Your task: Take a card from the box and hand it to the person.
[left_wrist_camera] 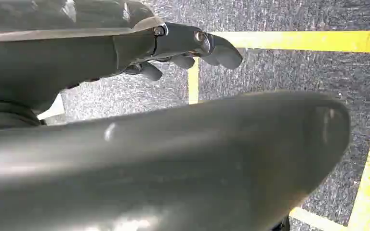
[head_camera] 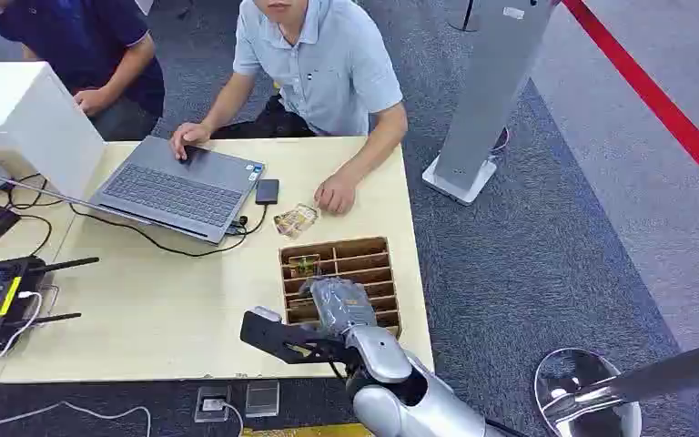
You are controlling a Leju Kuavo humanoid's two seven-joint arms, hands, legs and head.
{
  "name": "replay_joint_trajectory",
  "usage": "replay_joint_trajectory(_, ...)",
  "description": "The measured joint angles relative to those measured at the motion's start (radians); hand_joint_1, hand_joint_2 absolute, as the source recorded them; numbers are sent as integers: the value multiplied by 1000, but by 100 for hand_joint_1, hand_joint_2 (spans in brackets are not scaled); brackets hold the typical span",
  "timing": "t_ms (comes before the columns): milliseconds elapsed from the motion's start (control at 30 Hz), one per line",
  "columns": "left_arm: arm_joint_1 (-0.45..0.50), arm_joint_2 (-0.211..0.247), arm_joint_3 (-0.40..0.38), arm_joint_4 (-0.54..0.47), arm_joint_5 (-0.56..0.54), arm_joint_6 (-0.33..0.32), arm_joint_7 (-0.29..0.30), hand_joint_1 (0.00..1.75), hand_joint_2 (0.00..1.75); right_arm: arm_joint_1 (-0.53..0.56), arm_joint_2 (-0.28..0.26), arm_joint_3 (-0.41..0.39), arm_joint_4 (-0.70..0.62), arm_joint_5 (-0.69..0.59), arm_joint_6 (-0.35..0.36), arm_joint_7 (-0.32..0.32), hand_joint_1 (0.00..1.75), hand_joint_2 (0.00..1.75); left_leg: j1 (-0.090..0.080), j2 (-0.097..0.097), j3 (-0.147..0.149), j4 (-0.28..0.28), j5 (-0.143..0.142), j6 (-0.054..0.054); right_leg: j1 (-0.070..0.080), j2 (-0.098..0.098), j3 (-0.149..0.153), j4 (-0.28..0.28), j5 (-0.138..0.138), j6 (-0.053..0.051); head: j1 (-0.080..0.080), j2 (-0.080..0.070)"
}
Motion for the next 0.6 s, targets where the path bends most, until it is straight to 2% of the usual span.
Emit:
replay_joint_trajectory(267, 0, 0, 0, 0, 0, 0, 0, 0, 0, 0, 0, 1, 1, 0, 0, 0, 70, 175, 0, 0, 0, 0, 0, 0, 0, 0, 0, 0, 0, 0, 0, 0)
replay_joint_trajectory(600, 0, 0, 0, 0, 0, 0, 0, 0, 0, 0, 0, 3, 2, -2, -1, 0, 75, 175, 0, 0, 0, 0, 0, 0, 0, 0, 0, 0, 0, 0, 0, 0)
